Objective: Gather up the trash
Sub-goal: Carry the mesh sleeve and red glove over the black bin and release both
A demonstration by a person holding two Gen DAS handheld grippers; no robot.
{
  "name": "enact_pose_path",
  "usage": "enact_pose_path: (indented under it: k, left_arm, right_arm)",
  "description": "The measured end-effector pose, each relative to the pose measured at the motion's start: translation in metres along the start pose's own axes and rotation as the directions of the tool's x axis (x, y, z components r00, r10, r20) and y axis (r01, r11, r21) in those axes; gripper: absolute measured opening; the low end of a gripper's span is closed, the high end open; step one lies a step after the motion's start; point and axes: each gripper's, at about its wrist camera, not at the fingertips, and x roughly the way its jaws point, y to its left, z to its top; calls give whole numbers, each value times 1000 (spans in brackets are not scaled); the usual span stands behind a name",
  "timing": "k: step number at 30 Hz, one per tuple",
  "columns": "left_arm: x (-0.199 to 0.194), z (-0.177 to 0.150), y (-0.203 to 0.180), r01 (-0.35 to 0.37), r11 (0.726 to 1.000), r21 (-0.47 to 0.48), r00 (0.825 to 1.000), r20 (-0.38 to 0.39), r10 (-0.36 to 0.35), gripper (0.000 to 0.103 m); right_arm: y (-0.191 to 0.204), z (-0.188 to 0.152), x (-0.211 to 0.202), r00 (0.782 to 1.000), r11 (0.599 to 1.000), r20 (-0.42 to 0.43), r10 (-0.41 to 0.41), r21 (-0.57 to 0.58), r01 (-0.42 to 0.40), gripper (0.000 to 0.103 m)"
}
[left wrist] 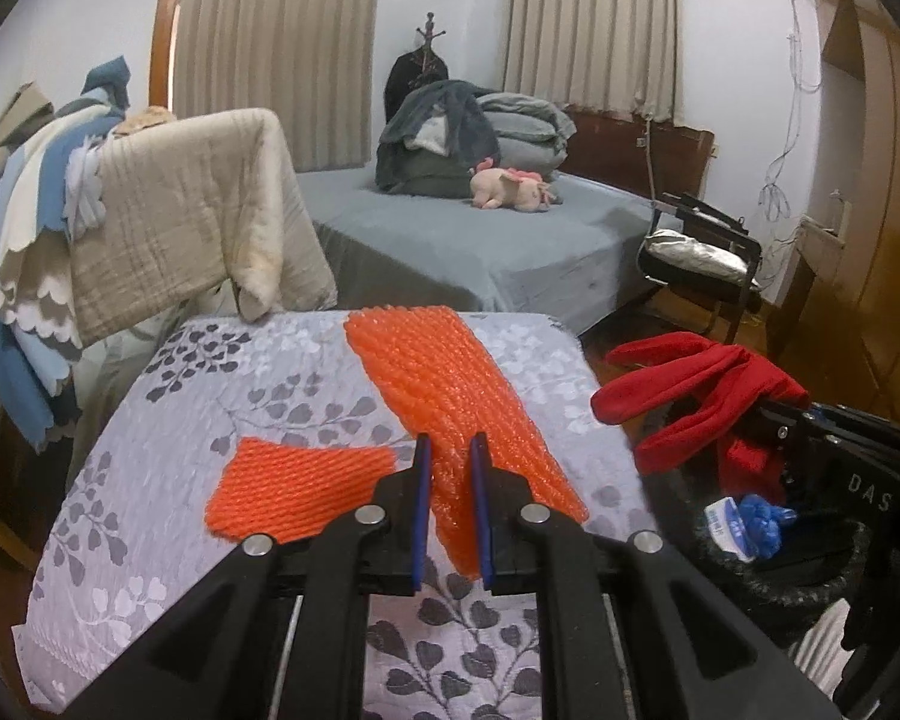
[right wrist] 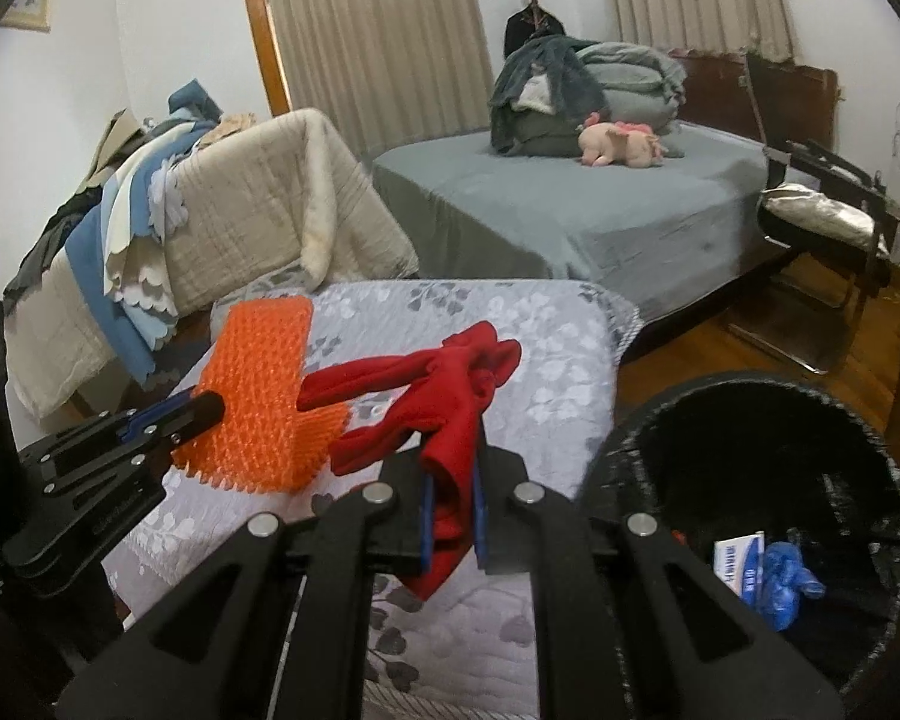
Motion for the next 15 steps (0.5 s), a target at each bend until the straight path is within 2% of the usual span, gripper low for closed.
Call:
enact_pose_path:
  k: [15]
  left_arm:
    - [-7, 5, -49, 82, 995, 52, 997, 14, -82, 13]
  right_arm:
    - [-43, -9, -44, 992, 991, 25, -127, 45, 126, 9]
